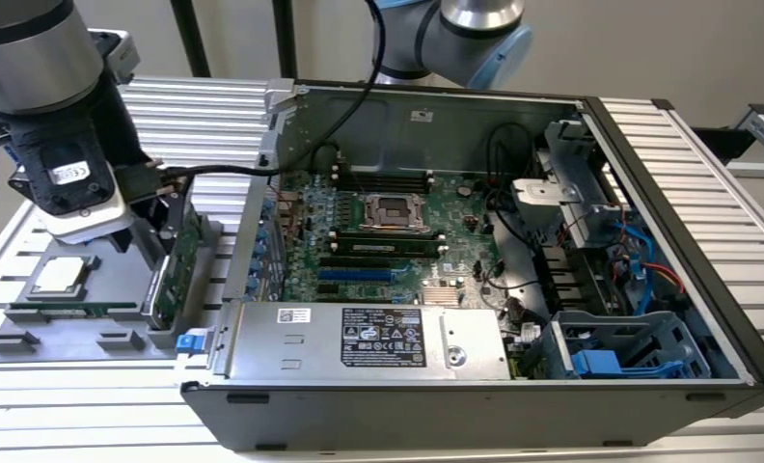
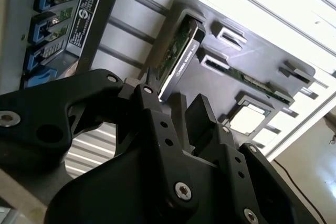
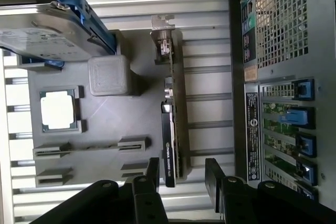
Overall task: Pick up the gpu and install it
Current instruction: 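Pick up the gpu and move the gpu toward the slot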
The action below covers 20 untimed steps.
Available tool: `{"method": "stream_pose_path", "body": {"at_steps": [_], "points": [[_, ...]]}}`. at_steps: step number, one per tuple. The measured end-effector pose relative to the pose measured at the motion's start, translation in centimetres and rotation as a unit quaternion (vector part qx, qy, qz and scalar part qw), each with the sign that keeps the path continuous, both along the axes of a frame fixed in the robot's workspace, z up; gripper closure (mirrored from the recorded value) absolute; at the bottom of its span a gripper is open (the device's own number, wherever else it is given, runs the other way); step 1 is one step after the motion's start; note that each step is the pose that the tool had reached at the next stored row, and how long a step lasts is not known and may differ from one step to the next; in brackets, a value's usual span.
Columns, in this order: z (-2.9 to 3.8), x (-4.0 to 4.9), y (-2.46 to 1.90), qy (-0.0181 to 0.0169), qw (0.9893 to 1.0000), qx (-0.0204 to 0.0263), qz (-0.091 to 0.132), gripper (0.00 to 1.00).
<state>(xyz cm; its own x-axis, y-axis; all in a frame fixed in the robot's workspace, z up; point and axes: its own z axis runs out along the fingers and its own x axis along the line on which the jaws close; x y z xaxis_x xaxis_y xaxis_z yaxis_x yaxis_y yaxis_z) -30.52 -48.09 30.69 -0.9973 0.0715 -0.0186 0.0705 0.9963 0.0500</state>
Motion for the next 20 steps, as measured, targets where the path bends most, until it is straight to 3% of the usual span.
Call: {"method": "stream_pose_path", "body": {"at_steps": [20], "points": [[-1.34,-0.7,0.01,-0.0009,1.0,0.0001,0.0,0.0]]}}
